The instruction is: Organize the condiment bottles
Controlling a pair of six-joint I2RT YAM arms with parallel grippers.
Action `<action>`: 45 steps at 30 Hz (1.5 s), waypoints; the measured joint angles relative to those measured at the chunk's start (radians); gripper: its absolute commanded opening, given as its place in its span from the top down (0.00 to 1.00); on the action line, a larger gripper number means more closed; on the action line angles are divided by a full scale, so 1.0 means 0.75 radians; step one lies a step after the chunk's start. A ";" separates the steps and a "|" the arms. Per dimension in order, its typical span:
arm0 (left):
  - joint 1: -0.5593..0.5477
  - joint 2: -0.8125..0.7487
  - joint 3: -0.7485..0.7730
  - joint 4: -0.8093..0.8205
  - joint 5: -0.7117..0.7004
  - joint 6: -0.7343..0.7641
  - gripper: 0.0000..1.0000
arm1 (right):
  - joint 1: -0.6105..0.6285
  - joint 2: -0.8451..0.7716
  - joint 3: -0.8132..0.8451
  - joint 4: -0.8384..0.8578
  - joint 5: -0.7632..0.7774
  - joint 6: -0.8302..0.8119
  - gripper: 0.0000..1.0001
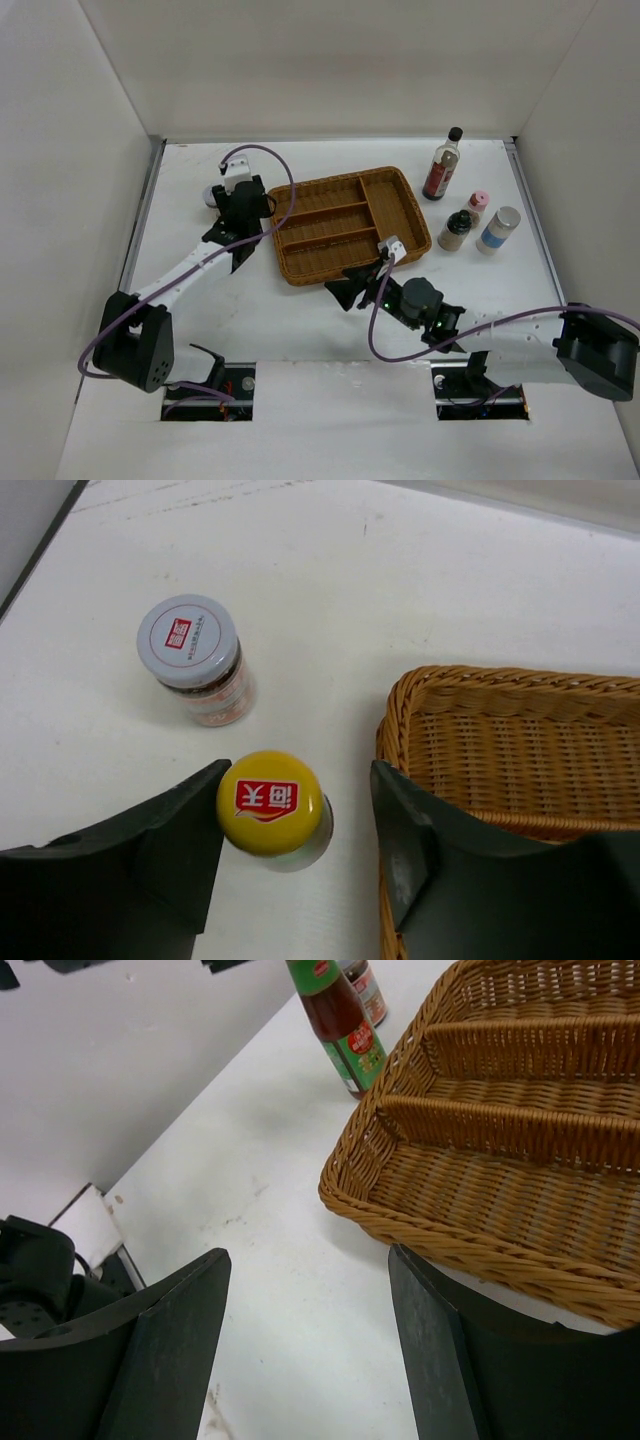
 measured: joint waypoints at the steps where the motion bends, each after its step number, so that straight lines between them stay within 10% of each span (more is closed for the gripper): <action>1: 0.000 0.009 0.008 0.013 0.001 0.006 0.52 | 0.000 0.006 0.000 0.000 -0.002 0.001 0.29; 11: -0.001 0.012 0.018 0.028 -0.022 0.031 0.82 | 0.000 0.030 0.002 0.000 -0.009 0.002 0.29; 28: -0.059 -0.046 0.308 -0.042 -0.049 0.075 0.84 | -0.056 0.031 0.002 0.001 -0.016 0.037 0.30; 45: -0.135 0.420 0.560 0.043 0.061 0.070 0.84 | -0.097 0.021 0.002 0.000 -0.024 0.056 0.29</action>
